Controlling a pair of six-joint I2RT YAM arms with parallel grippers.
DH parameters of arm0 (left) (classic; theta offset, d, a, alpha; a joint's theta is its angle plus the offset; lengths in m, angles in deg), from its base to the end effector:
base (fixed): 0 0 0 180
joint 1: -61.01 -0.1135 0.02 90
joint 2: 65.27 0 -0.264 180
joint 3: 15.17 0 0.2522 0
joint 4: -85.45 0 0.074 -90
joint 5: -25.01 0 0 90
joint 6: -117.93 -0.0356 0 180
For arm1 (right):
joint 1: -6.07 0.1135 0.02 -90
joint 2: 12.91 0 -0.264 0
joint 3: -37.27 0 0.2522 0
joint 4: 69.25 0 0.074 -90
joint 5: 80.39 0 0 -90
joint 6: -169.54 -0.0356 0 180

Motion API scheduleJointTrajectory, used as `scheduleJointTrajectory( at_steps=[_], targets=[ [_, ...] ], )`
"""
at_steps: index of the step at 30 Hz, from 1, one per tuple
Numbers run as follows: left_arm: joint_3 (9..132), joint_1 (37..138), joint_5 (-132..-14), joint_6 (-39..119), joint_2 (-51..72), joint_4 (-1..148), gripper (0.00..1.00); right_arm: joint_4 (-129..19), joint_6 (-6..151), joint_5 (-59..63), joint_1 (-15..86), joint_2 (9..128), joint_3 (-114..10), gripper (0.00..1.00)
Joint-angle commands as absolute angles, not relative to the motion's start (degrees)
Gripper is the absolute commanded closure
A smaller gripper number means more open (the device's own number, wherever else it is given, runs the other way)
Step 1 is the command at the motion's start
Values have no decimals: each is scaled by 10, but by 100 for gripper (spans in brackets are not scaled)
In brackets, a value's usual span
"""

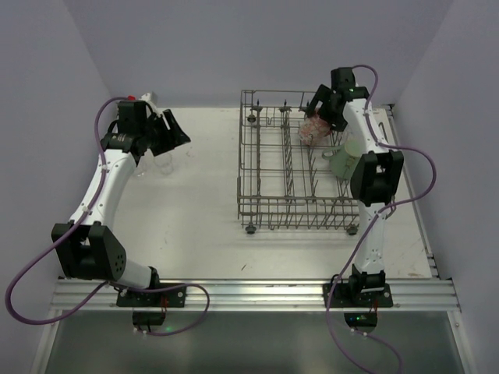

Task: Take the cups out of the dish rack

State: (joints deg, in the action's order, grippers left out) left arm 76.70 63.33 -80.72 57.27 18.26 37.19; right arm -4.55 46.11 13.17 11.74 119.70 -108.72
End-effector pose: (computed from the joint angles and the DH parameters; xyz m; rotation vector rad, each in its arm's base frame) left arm 0.3222 -0.0227 0.3429 -0.3935 2.2741 -0.5996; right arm 0.5102 0.0484 0.2807 0.6204 2.3979 0.2184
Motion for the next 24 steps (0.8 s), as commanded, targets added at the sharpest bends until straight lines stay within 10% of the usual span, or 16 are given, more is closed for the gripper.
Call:
scheduleJointTrajectory(
  at_steps=[1, 24],
  targets=[
    [769, 634, -822, 564, 180, 388, 35, -64, 459, 152, 119, 1205, -1109, 1],
    [754, 633, -834, 561, 179, 397, 35, -101, 476, 165, 119, 1248, -1135, 1]
  ],
)
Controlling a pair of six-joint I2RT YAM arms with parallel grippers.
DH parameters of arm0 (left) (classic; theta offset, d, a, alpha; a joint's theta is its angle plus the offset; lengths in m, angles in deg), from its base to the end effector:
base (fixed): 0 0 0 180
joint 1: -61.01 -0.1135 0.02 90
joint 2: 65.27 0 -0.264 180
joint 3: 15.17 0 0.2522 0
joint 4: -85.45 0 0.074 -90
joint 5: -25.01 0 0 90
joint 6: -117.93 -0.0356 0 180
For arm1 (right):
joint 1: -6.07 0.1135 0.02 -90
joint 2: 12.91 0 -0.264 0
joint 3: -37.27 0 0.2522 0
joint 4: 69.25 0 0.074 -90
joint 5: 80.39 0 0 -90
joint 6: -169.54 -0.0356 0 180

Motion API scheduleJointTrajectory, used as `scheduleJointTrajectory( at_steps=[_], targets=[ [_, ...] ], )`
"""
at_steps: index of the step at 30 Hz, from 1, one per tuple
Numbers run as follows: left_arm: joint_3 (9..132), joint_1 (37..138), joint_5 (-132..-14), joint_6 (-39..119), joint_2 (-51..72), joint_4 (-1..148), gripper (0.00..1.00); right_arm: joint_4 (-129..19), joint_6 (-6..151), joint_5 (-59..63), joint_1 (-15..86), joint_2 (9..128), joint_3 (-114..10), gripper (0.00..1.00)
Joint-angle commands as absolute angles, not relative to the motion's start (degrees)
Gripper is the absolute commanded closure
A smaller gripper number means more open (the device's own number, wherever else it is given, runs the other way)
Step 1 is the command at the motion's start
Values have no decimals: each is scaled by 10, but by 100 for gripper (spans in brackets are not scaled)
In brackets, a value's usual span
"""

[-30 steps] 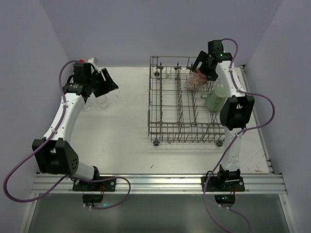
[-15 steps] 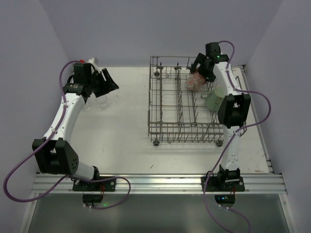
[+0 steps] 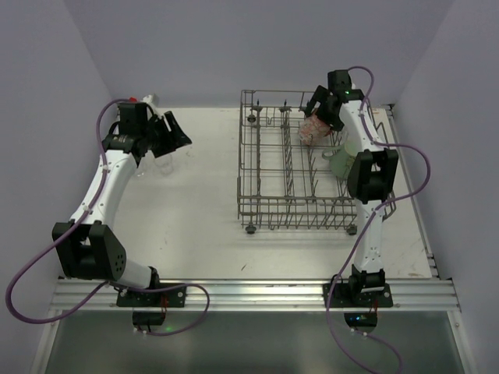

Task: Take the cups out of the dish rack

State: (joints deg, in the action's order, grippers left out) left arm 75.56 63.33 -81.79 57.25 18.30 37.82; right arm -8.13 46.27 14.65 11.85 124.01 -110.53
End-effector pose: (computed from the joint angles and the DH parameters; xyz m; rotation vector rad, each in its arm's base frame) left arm 0.3222 -0.0234 0.3371 -0.3867 2.2858 -0.6195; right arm 0.5281 0.0503 0.2573 0.6206 2.3730 0.1947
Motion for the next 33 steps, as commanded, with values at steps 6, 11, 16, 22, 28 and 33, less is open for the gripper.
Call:
scheduleJointTrajectory(
  at_steps=[6, 11, 16, 22, 28, 33],
  targets=[
    [744, 633, -835, 560, 177, 398, 35, -113, 492, 160, 119, 1251, -1133, 9],
    [747, 633, -840, 563, 177, 401, 35, -115, 493, 144, 119, 1243, -1132, 48],
    [774, 633, -849, 570, 186, 399, 36, -113, 490, 149, 120, 1222, -1130, 100],
    [795, 633, -863, 580, 191, 398, 36, -110, 483, 152, 120, 1193, -1138, 100],
    [788, 633, -878, 603, 188, 420, 37, -114, 485, 165, 118, 1166, -1146, 100],
    [780, 634, -914, 644, 190, 460, 37, -116, 472, 170, 113, 1143, -1150, 100]
  ],
)
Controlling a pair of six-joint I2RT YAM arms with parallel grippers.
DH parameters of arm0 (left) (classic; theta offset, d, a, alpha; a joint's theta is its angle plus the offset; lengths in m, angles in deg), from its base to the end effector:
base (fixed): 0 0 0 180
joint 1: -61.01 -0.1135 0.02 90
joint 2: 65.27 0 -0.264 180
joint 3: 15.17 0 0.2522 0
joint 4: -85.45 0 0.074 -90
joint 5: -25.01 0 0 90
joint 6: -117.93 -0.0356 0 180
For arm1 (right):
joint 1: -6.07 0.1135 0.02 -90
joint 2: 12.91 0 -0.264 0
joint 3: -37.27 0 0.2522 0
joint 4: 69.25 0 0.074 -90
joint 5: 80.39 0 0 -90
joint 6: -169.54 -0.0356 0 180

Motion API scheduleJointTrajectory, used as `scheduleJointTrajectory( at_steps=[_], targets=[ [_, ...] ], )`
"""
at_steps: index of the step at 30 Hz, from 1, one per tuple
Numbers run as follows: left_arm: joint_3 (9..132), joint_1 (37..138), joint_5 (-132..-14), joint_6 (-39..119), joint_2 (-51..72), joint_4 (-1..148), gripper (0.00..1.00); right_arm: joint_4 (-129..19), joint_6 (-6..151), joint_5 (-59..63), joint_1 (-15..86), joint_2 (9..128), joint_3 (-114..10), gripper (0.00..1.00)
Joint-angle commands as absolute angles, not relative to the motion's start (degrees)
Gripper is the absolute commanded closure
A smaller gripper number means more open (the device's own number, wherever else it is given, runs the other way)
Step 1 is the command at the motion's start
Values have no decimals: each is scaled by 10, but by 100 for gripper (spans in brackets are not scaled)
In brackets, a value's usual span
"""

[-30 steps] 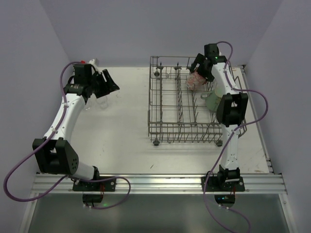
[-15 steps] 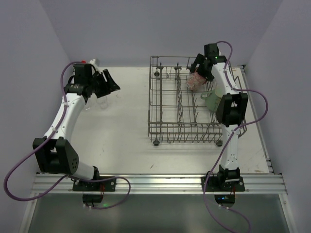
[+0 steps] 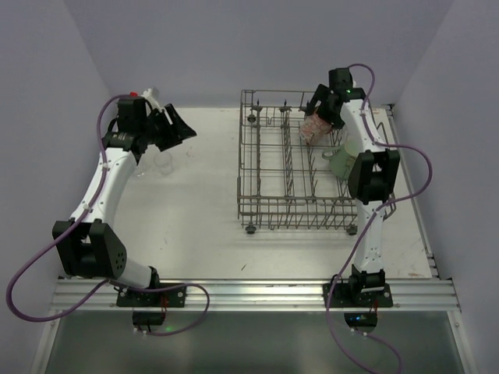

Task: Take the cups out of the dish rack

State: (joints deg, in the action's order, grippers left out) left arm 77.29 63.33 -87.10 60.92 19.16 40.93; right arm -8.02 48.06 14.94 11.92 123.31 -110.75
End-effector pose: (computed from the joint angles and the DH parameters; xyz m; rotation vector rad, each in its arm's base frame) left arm 0.3293 -0.0268 0.3479 -0.3812 2.2279 -0.7627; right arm 0.5262 0.0506 0.2646 0.5813 2.3663 0.1808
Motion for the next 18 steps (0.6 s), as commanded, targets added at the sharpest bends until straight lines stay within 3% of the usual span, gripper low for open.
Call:
scheduleJointTrajectory(
  at_steps=[1, 11, 18],
  targets=[
    [776, 634, -928, 652, 190, 470, 37, -116, 469, 170, 111, 1137, -1151, 100],
    [751, 641, -986, 724, 201, 519, 38, -117, 453, 173, 103, 1088, -1149, 100],
    [734, 662, -1081, 831, 238, 691, 38, -92, 421, 126, 102, 1018, -1134, 100]
  ],
)
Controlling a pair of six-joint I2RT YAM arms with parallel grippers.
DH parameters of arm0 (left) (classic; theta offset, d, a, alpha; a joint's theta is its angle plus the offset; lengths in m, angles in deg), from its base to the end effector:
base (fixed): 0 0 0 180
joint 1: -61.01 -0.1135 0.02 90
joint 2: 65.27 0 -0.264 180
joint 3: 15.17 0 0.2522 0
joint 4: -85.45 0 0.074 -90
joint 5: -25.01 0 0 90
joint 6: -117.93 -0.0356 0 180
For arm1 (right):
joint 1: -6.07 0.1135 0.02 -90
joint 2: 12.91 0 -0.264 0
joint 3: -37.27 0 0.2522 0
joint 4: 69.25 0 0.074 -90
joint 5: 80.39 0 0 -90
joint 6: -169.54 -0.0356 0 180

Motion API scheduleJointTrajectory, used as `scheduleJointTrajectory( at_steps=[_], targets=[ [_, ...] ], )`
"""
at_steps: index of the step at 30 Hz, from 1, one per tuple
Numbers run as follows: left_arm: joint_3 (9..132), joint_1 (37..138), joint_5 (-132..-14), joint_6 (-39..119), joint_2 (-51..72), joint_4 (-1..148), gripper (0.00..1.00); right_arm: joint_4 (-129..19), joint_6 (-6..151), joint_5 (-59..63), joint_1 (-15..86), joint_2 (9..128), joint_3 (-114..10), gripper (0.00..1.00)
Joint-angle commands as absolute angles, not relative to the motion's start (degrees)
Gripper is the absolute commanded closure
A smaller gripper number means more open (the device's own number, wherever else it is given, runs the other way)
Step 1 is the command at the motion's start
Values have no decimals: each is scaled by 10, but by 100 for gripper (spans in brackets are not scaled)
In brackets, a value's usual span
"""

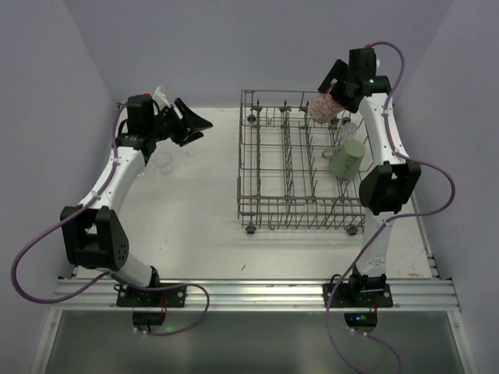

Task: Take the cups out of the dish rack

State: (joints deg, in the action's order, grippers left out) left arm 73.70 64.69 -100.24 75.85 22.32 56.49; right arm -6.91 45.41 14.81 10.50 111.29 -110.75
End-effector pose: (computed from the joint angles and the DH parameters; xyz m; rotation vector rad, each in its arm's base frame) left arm 0.3503 -0.0431 0.3350 -0.4233 2.1291 -1.1708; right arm 0.4835 0.0342 0.3655 0.6249 2.1645 0.2620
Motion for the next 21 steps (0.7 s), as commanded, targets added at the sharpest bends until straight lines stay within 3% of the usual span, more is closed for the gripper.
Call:
scheduleJointTrajectory(
  at_steps=[1, 5, 9, 21],
  targets=[
    [732, 665, -1093, 848, 245, 725, 38, -88, 415, 114, 102, 1011, -1132, 100],
    [699, 689, -1159, 1002, 276, 938, 38, -57, 354, 51, 102, 970, -1101, 100],
    [678, 723, -1169, 1184, 339, 1264, 38, -51, 306, -33, 104, 934, -1052, 100],
    [738, 797, -1132, 1247, 404, 1328, 38, -78, 265, -171, 145, 893, -989, 100]
  ],
)
